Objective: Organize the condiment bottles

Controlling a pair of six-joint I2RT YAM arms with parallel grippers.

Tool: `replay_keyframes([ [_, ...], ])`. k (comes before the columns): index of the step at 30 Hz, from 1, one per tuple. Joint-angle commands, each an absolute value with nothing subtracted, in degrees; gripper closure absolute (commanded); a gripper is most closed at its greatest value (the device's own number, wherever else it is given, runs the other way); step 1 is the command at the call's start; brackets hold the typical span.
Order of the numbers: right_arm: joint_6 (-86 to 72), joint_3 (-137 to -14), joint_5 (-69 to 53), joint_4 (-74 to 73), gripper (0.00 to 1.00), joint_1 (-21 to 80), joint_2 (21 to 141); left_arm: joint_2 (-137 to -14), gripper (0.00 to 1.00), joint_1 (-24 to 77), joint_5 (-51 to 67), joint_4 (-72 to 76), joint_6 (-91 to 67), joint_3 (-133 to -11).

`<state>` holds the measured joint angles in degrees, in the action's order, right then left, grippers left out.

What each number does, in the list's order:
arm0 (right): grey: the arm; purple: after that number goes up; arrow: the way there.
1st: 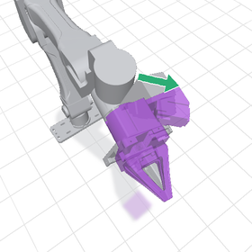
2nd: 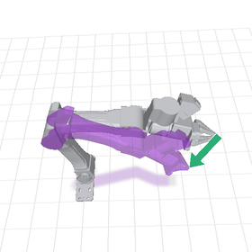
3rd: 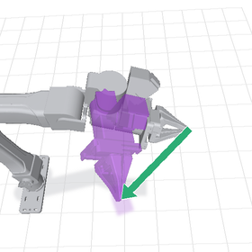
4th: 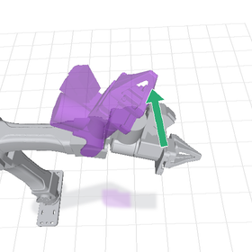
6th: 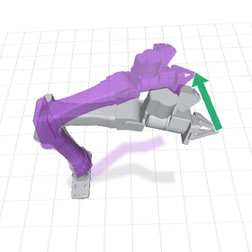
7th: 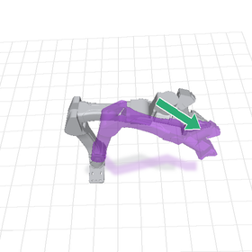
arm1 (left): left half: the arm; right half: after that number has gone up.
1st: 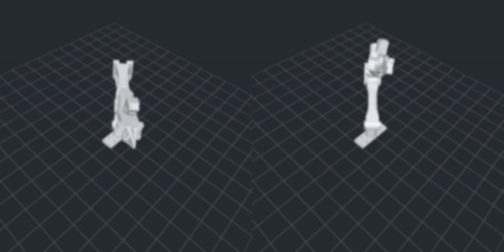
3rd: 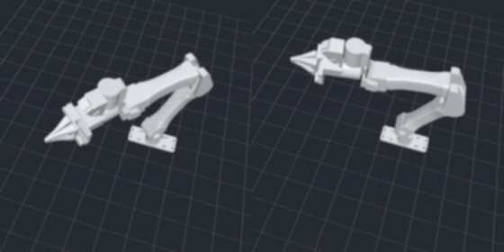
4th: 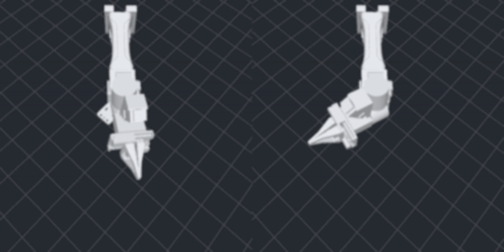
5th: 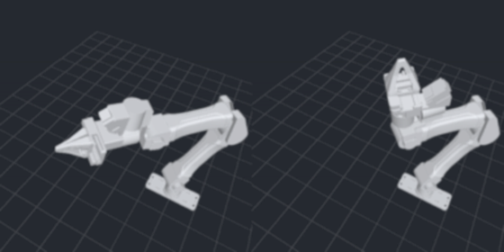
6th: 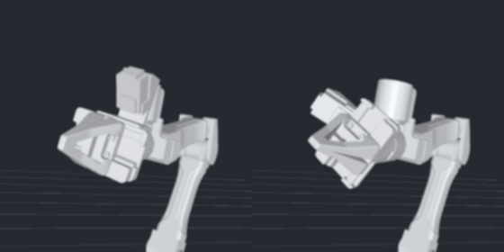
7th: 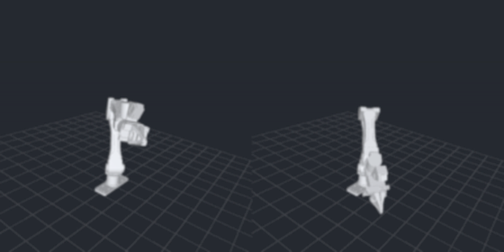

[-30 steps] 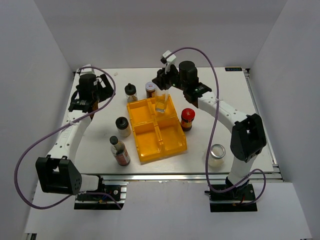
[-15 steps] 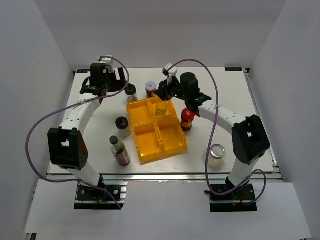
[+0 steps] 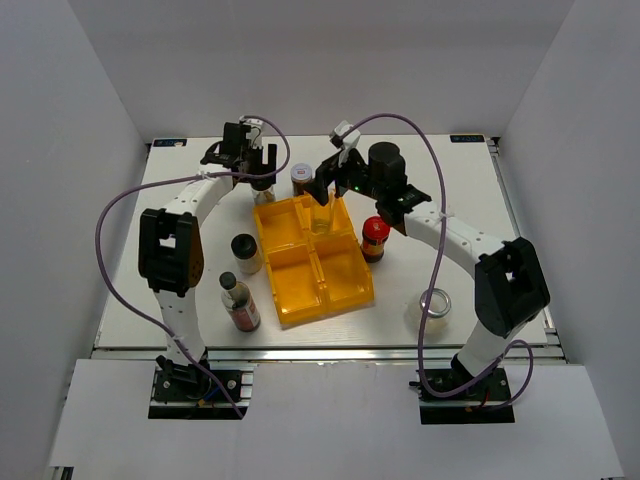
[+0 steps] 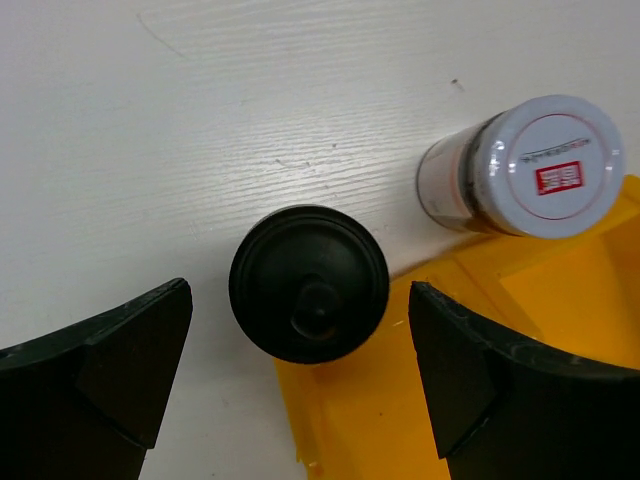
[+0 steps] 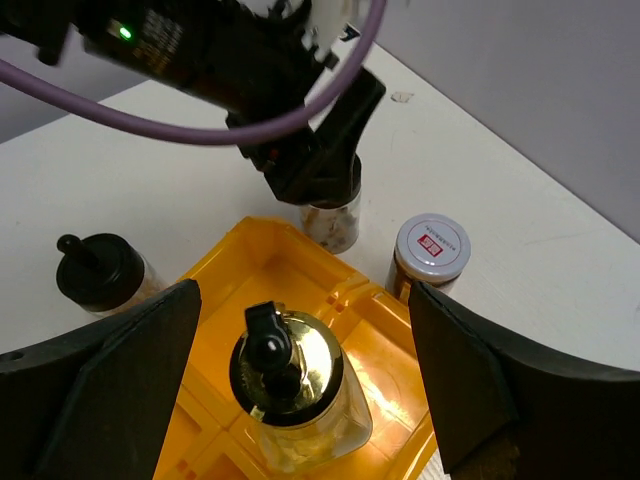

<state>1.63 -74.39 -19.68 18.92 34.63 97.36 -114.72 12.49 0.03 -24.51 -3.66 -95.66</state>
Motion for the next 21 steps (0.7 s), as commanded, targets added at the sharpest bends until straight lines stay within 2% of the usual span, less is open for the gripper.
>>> replay_keyframes([
  [1,1.14,-74.18,-21.36,22.59,0.11,34.8,94.05,-115.4,0.02,12.39,-2.46,-27.25,-2.81,-98.78],
  [11,1.41,-72.42,-22.24,21.62,0.11,34.8,90.62,-110.31,0.02,12.48,-1.41,-25.49,-3.34,-95.89],
  [17,1.58,-67.95,-20.4,21.36,0.11,34.8,84.91,-106.26,0.02,12.48,-0.35,-24.35,-3.34,-92.29],
  [21,2.37,-65.22,-16.71,20.48,0.11,34.72,79.91,-108.18,0.02,12.48,-1.05,-24.26,-3.6,-91.93],
])
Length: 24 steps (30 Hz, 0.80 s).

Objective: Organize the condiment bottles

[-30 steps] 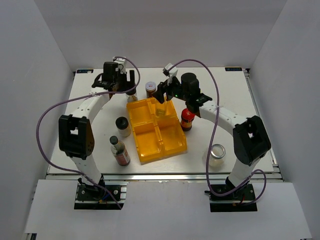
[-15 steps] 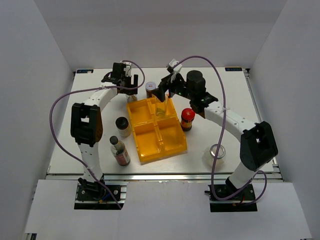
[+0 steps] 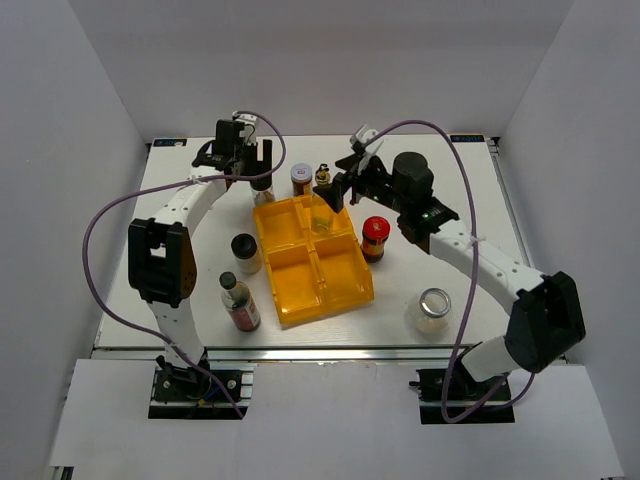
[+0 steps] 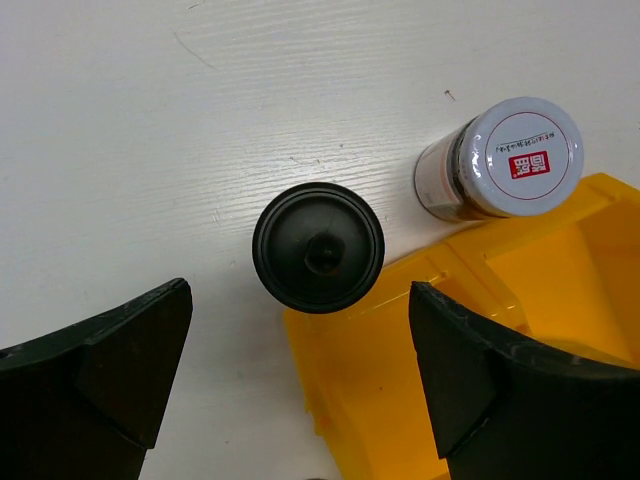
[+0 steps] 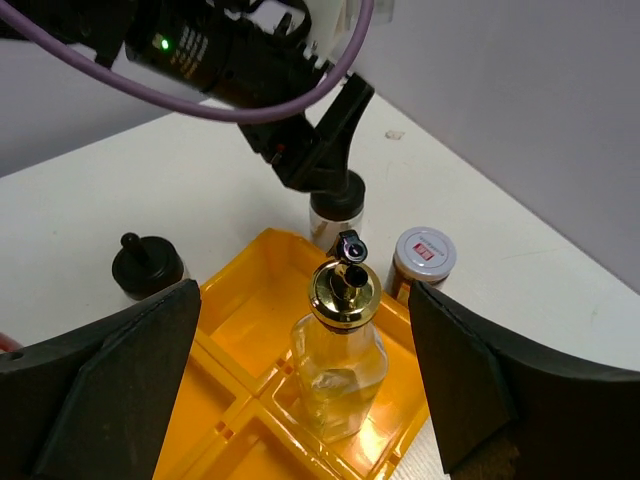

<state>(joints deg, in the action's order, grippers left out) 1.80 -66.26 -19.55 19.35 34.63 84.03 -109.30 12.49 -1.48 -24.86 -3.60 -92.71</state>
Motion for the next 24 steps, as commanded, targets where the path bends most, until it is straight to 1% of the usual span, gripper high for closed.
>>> replay_keyframes([
  [1,2.37,-64.69,-15.83,20.3,0.11,34.72,79.2,-108.8,0.02,12.48,-1.14,-24.17,-3.52,-92.11],
  [8,2.72,-61.44,-8.1,18.19,0.11,34.72,74.71,-115.04,0.02,12.48,-0.35,-23.73,-2.99,-96.24],
  [15,3.69,-59.59,-4.75,17.05,0.11,34.54,74.53,-119.36,0.02,12.48,-0.53,-22.68,-3.69,-100.2],
  [18,4.48,-58.98,-4.57,16.87,0.11,34.45,74.36,-118.04,0.06,12.48,-0.09,-19.01,-3.08,-97.66],
  [19,4.83,-58.71,-3.44,16.87,0.11,34.45,74.36,-117.25,0.09,12.48,0.7,-18.29,-2.99,-96.86],
  [23,4.83,-58.89,-2.46,15.73,0.11,34.37,74.18,-117.07,0.35,12.48,1.23,-18.72,-2.64,-96.41],
  [24,4.83,-58.71,-2.46,15.56,0.11,34.37,73.92,-116.98,0.48,12.48,0.88,-19.07,-2.72,-96.59],
])
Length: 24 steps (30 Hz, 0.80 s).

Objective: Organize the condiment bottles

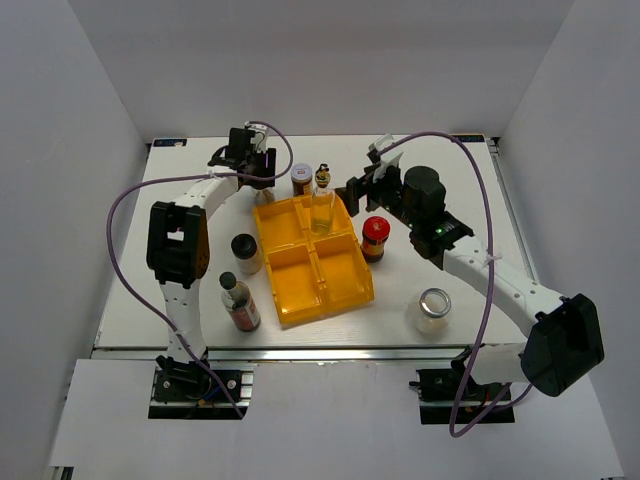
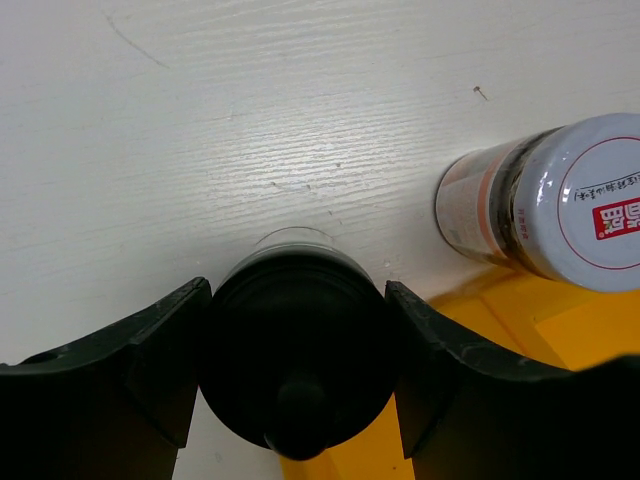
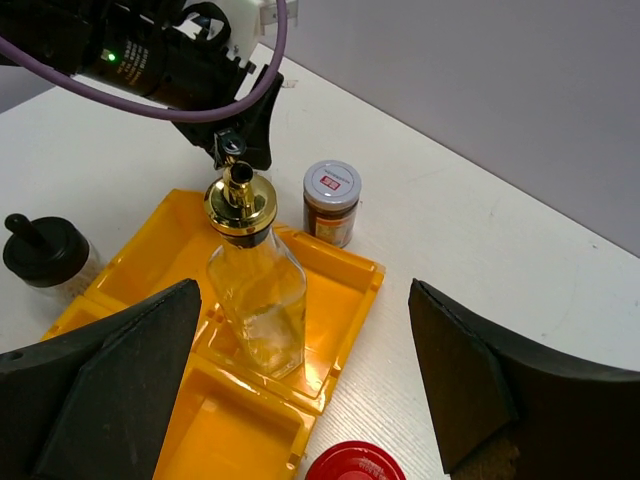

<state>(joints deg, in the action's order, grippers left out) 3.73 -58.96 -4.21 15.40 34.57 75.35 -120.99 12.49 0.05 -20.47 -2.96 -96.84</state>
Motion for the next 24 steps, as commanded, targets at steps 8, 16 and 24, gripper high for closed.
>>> replay_keyframes([
  [8,4.04,-56.08,-2.64,15.99,0.11,34.37,69.44,-110.84,0.71,12.48,0.79,-20.39,-3.77,-96.42],
  [16,5.1,-50.98,-2.03,17.84,0.11,34.19,64.43,-97.93,0.72,13.01,3.78,-15.91,-5.27,-86.15],
  [24,4.4,-50.1,-1.93,17.93,0.11,34.1,63.72,-92.29,0.73,15.64,3.69,-19.07,-5.45,-81.66],
])
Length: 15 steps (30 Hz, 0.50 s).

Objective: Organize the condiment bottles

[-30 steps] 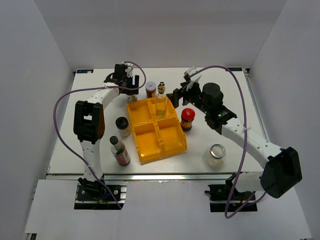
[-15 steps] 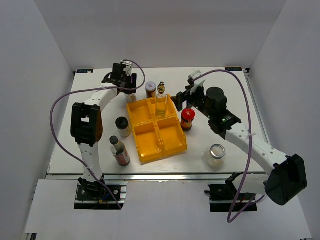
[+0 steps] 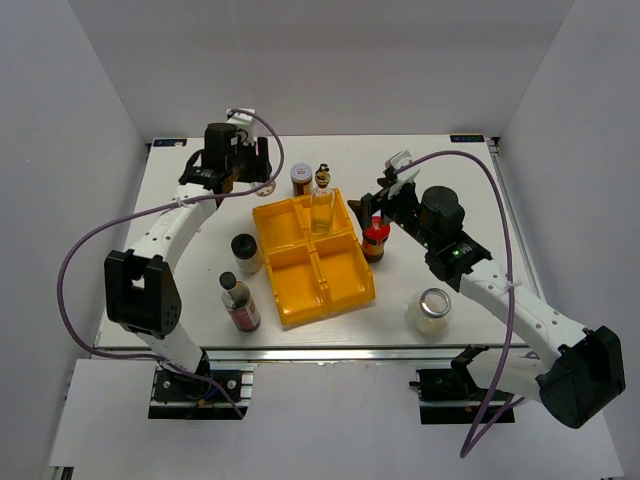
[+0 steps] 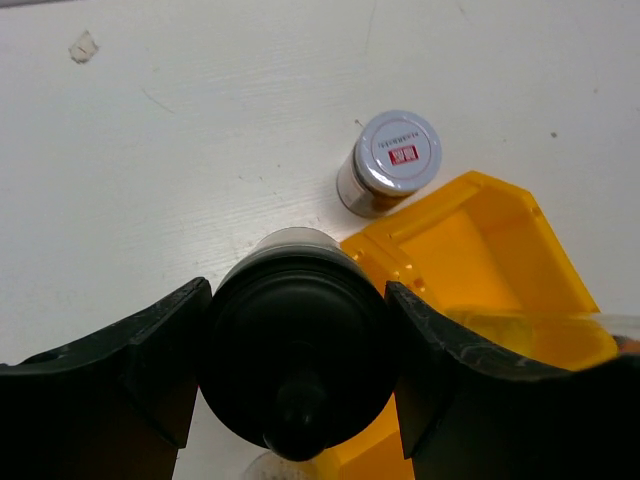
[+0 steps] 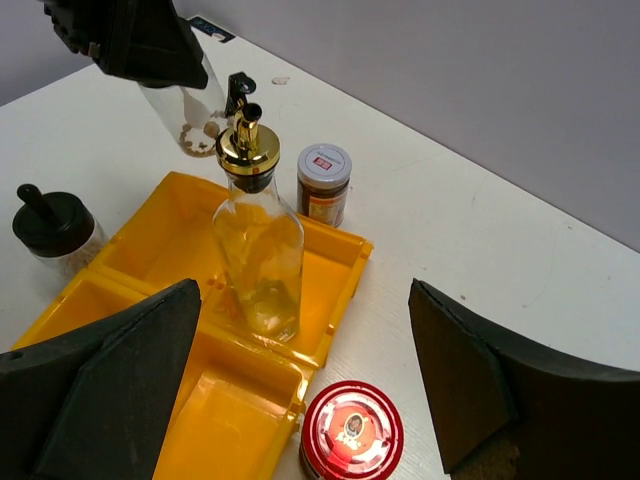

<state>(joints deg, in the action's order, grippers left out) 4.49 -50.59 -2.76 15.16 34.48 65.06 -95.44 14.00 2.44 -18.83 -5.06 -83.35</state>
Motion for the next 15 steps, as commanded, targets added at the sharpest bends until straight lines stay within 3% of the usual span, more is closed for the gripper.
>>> replay_keyframes([
  [1,4.39,-49.66,-1.93,18.1,0.11,34.1,63.63,-91.76,0.73,16.08,3.08,-19.16,-5.62,-80.87],
  [11,3.78,-47.11,-1.23,18.63,0.11,34.01,62.05,-87.98,0.72,20.83,1.67,-18.2,-8.08,-71.03],
  [15,3.78,-46.14,-0.88,18.98,0.11,33.92,61.87,-87.71,0.66,21.44,1.67,-16.96,-8.88,-68.21],
])
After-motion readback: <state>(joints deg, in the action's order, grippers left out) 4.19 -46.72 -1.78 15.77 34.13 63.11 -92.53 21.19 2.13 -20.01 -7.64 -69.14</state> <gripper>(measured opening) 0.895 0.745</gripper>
